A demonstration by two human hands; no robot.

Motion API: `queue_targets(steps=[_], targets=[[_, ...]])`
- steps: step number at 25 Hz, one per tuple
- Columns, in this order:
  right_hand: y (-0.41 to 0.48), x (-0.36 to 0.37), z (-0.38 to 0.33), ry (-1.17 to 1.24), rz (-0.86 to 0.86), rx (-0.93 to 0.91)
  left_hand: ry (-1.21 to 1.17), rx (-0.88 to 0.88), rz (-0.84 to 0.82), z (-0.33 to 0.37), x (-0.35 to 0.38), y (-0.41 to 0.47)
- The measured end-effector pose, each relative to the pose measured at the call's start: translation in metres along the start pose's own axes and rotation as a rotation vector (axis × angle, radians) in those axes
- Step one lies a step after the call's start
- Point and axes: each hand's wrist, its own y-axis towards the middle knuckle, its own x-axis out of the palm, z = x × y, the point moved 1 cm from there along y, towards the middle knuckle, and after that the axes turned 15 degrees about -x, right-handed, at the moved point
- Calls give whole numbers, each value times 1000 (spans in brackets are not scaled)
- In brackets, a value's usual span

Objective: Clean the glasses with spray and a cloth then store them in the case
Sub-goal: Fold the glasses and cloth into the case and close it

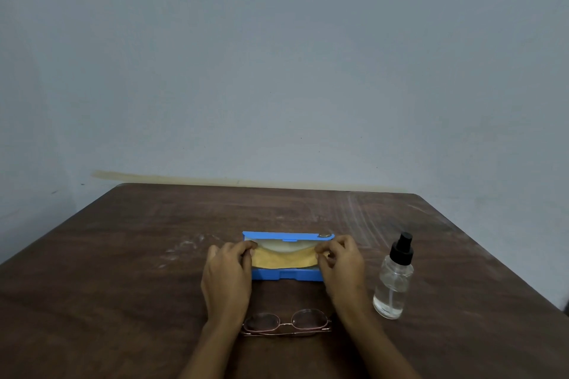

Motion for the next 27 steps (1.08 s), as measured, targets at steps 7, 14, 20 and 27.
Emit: queue_targets(steps=[7,14,20,27], targets=[[-5,5,0,-149,-102,-140,140,73,-30,1,4,0],[-7,8,-1,-226,-270,-140,194,161,-12,0,4,-1],[-2,3,-1,-255,-345,-150,241,186,-32,-2,4,0],[-1,-3,0,-236,-326,-165,231,191,-18,-3,5,2]])
